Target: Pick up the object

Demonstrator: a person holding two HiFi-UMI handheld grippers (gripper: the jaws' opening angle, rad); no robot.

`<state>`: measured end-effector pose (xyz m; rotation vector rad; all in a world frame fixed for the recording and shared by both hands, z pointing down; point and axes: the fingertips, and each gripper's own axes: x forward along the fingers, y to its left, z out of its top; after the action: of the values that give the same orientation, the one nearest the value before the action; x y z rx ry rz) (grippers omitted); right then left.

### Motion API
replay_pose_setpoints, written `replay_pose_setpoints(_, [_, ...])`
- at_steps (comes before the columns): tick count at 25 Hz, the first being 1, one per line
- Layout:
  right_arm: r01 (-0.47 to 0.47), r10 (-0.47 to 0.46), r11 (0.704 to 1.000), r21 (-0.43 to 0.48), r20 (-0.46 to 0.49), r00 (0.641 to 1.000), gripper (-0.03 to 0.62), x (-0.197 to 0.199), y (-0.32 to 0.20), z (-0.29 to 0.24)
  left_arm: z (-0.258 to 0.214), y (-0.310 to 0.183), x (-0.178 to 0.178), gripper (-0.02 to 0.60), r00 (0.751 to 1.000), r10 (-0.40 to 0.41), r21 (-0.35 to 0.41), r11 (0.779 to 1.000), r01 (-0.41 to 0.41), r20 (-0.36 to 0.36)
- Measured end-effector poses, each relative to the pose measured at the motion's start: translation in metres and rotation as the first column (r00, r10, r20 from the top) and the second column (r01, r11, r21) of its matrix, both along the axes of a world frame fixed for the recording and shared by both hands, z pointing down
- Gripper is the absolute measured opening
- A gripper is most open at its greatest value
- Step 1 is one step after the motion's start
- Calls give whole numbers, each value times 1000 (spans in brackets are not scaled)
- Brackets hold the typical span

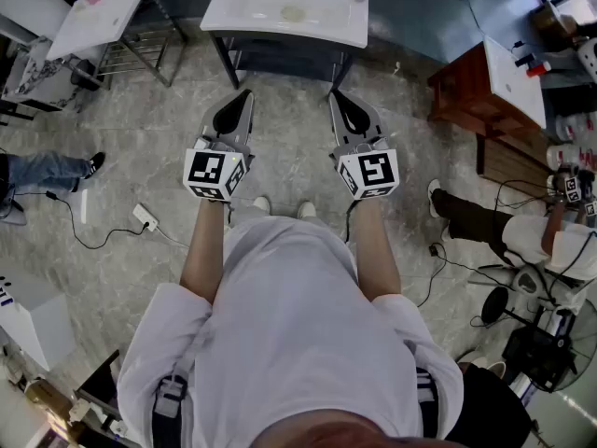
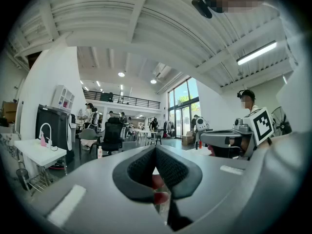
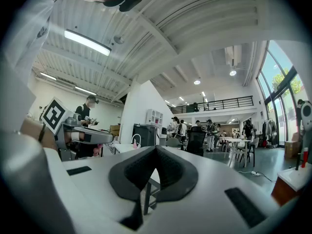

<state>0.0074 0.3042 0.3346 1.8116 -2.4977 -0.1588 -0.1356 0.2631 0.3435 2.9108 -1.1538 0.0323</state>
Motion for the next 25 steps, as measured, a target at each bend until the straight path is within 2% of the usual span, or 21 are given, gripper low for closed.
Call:
replay_pose_setpoints(13, [3, -3, 1000, 13, 37, 999, 2, 15, -5, 0, 1, -6, 14, -1, 1000, 0, 3, 1000, 0, -6])
replay_pose_setpoints(18, [10, -10, 1000, 15, 37, 999, 2, 35, -8, 3, 4, -9, 28, -2, 1000, -13, 3, 1000, 13, -1])
replay_pose_setpoints(25, [33, -33, 999, -4, 38, 999, 2, 76, -10, 20, 22, -13, 47, -1, 997, -75, -22, 997, 76, 29])
